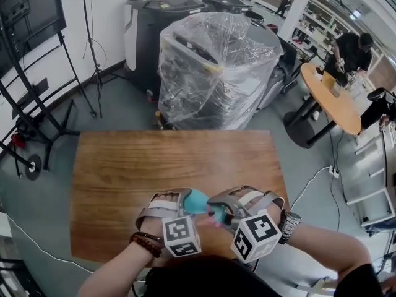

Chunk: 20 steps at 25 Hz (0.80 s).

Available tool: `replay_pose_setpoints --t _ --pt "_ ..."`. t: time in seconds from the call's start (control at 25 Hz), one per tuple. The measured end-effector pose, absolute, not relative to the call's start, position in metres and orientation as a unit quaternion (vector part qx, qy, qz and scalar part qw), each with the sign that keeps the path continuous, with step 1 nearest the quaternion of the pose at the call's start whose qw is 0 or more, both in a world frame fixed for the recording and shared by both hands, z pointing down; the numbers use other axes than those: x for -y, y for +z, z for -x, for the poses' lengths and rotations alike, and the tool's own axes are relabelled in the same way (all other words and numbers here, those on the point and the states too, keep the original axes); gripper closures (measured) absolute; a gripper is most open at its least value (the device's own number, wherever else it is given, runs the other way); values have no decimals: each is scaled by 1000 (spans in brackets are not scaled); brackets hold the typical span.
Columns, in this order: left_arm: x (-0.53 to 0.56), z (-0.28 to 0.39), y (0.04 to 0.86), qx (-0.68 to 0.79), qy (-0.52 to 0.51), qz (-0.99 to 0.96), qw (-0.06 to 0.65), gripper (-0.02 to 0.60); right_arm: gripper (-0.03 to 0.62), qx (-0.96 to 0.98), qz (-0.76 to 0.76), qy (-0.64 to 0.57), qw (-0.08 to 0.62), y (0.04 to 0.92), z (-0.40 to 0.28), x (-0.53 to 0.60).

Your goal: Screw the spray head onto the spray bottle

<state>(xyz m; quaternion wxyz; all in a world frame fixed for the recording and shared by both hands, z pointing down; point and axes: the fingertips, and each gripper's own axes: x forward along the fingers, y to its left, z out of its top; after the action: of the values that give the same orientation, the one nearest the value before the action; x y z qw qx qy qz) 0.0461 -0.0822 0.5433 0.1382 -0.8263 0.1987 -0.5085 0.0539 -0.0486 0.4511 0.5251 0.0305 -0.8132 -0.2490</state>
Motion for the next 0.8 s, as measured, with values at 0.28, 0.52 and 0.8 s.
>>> replay_pose_setpoints --t 0.28,0.52,0.8 --pt "77 -46 539 -189 -524 817 148 210 471 788 -12 -292 542 455 -56 44" --pt "80 -45 530 -208 -514 817 160 213 471 803 -22 -260 535 450 -56 46" --pt "89 -42 527 -245 -517 803 168 216 471 868 -147 3 474 451 -61 66"
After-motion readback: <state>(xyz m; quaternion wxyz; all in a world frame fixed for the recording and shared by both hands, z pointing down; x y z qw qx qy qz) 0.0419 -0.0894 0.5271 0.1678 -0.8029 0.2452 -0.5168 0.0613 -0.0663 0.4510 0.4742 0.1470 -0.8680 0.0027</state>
